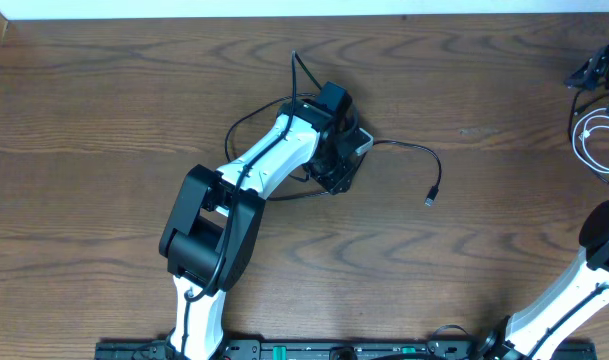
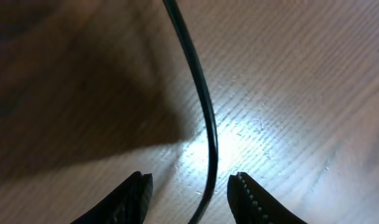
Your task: Untangle cables
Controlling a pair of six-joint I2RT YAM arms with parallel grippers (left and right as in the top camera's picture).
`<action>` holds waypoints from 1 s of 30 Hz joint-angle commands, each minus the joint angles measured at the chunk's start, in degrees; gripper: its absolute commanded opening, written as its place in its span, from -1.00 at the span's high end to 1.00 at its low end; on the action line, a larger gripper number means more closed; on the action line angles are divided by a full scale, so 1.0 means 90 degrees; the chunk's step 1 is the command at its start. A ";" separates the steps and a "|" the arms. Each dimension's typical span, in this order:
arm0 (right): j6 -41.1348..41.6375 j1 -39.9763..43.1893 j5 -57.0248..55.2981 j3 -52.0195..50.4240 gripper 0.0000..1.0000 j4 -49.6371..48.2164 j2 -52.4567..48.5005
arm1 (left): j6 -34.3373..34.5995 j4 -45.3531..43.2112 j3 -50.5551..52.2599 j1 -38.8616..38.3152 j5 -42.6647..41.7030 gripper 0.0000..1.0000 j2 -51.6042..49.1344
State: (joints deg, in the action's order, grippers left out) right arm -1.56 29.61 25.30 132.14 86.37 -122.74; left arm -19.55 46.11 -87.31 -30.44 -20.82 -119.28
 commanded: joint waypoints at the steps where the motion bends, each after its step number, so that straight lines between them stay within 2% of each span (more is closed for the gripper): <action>1: -0.0100 -0.0068 0.0333 0.0019 -0.99 0.0024 0.0160 | -0.0090 -0.0160 0.0100 0.0015 0.0282 0.11 -0.0070; 7: -0.0100 -0.0075 0.0423 0.0019 -0.99 0.0027 0.0160 | -0.0087 -0.0199 0.0204 0.0012 0.0277 0.19 -0.0070; 20: -0.0100 -0.0153 0.0423 0.0019 -0.98 0.0024 0.0160 | -0.0087 -0.0160 0.0393 -0.0073 0.0228 0.21 -0.0070; 27: -0.0100 -0.0216 0.0423 0.0019 -0.98 0.0027 0.0160 | -0.0085 -0.0233 0.0452 -0.0129 0.0231 0.44 -0.0070; 28: -0.0100 -0.0231 0.0423 0.0019 -0.99 0.0027 0.0160 | -0.0085 -0.0243 0.0452 -0.0129 0.0233 0.51 -0.0070; 30: -0.0100 -0.0260 0.0423 0.0019 -0.98 0.0032 0.0160 | -0.0049 -0.0250 0.0442 -0.0129 0.0238 0.77 -0.0068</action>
State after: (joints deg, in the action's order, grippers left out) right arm -1.74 28.14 28.32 132.14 86.37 -122.74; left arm -19.99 43.81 -83.35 -31.57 -19.11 -119.28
